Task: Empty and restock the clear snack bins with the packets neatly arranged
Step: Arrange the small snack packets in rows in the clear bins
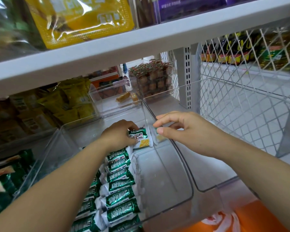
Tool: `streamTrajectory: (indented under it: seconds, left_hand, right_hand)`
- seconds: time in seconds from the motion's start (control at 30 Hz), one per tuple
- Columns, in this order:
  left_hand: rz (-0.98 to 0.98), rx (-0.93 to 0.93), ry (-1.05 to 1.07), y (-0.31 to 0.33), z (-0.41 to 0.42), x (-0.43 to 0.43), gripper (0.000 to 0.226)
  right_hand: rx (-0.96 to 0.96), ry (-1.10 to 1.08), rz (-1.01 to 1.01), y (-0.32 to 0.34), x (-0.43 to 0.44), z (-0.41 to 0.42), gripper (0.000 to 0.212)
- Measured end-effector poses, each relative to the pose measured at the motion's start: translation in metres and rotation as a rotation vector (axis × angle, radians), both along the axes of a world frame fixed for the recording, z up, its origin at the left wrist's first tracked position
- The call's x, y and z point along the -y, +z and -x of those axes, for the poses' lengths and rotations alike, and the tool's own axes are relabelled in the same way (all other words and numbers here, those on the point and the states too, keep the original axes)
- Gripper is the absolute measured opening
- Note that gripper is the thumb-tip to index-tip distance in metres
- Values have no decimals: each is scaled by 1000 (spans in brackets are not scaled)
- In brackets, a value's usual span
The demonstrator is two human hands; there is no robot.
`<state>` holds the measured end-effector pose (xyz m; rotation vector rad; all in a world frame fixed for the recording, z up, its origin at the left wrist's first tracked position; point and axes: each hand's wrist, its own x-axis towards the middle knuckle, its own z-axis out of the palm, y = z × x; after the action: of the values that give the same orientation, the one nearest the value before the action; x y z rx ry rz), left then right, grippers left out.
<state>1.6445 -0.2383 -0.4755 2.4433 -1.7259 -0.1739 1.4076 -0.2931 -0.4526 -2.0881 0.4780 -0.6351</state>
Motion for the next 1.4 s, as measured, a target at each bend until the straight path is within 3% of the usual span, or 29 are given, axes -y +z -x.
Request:
streamTrajectory:
  seconds: [0.23, 0.37, 0.47, 0.6, 0.77, 0.9, 1.13, 1.3, 1.4]
  left_hand:
    - [-5, 215, 116, -10, 12, 14, 30]
    - [-43, 202, 158, -11, 13, 20, 28]
    - [-69, 181, 129, -4, 16, 18, 40]
    - [93, 0, 111, 12, 27, -14, 44]
    - [356, -51, -38, 28, 70, -100, 19]
    - [409, -48, -168, 30, 99, -189, 13]
    - [40, -73, -257, -8, 99, -323, 19]
    - [-337, -91, -111, -64, 67, -382, 34]
    - [-453, -220, -24, -102, 35, -410, 54]
  right_hand:
    - [-3, -8, 1, 0, -2, 1, 11]
    - [17, -4, -9, 0, -3, 1, 9]
    - [12, -2, -2, 1, -4, 1, 10]
    - [23, -52, 39, 3, -14, 4, 12]
    - [29, -176, 381, 6, -51, 15, 14]
    - [21, -28, 559, 7, -107, 23, 15]
    - [-307, 344, 497, -23, -204, 17, 14]
    - [-833, 598, 475, -81, -242, -11, 35]
    - [-988, 627, 336, -128, -252, -33, 52]
